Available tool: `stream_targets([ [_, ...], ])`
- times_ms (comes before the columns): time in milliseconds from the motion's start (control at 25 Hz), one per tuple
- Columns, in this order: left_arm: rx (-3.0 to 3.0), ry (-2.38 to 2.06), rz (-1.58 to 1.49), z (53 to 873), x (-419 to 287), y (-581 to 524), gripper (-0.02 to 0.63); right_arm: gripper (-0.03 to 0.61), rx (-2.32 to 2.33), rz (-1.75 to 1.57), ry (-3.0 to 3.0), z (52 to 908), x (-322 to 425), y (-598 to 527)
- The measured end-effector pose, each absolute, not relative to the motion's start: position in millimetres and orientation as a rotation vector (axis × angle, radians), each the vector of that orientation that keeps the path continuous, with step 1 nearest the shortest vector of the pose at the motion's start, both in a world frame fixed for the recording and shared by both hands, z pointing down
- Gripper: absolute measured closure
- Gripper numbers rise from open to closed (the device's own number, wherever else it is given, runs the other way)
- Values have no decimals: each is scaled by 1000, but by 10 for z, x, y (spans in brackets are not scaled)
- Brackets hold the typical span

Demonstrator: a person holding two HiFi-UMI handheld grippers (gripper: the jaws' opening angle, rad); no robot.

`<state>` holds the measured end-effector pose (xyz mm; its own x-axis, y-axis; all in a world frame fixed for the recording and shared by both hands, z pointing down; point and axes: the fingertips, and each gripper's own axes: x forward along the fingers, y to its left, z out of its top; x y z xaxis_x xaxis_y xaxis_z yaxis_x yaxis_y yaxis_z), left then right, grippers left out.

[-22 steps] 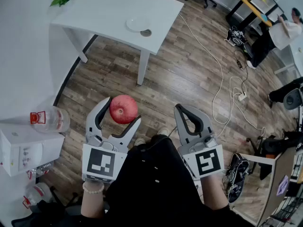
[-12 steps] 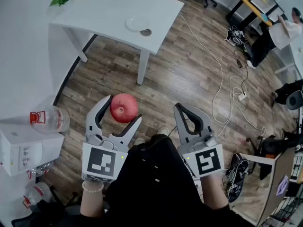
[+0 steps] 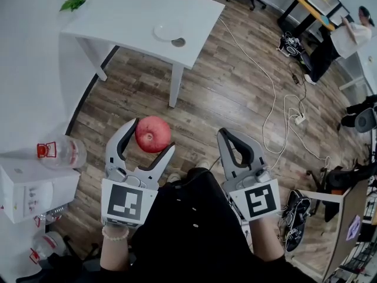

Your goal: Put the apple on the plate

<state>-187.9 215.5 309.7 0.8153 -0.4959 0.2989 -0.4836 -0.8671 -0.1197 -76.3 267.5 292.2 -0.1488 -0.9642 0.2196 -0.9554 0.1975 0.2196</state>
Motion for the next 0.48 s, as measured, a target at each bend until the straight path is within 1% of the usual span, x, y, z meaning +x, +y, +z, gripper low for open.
stream_targets([
  [480, -2916, 791, -447, 2991, -1823, 2138, 241, 537, 1831, -63, -2128, 2892, -628, 2807],
])
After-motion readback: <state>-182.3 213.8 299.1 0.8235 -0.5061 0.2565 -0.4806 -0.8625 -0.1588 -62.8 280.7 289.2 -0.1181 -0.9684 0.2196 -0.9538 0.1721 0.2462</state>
